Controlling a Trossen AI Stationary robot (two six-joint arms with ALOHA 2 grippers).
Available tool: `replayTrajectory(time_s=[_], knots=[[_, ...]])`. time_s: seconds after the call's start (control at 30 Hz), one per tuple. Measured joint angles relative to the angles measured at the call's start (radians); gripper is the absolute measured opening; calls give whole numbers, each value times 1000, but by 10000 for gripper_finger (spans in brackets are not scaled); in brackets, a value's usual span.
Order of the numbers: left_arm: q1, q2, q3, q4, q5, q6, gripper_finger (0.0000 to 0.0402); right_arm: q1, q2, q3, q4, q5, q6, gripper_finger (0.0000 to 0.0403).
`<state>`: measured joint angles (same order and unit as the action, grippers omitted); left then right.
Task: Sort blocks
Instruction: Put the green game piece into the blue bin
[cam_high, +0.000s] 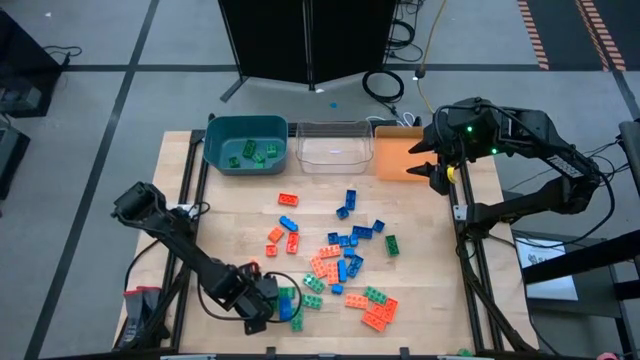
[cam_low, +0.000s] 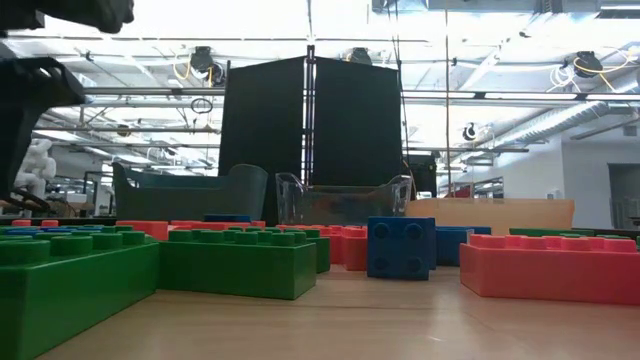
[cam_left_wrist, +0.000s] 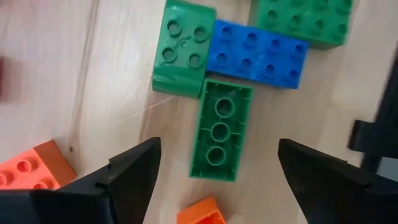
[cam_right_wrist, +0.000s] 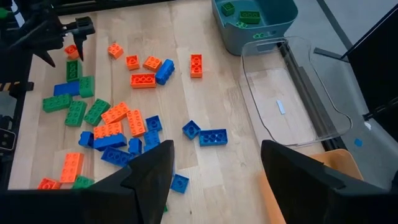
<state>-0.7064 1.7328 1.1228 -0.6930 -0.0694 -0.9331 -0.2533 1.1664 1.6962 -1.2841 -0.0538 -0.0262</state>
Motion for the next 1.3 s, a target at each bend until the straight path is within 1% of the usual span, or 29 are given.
replayTrajectory(time_s=[0.2, 0.43, 0.57, 0.63, 0.7, 0.93, 1.0, 1.3], knots=[[0, 67, 0, 17, 32, 5, 329, 0, 0, 0, -1, 0, -6, 240], [0, 142, 3, 21, 24, 5, 329, 0, 0, 0, -14, 0, -13, 240], [0, 167, 4, 22, 40, 26, 322, 0, 0, 0, -29, 0, -13, 240], [0, 169, 4, 18, 39, 30, 308, 0, 0, 0, -33, 0, -13, 240], [3, 169, 4, 18, 40, 30, 284, 0, 0, 0, -32, 0, -12, 240], [7, 171, 2, 28, 44, 30, 167, 0, 0, 0, -32, 0, -5, 240], [6, 171, 2, 30, 47, 30, 141, 0, 0, 0, -32, 1, -5, 240], [7, 156, 0, 36, 47, 23, 139, 0, 0, 0, -33, 1, -11, 240]])
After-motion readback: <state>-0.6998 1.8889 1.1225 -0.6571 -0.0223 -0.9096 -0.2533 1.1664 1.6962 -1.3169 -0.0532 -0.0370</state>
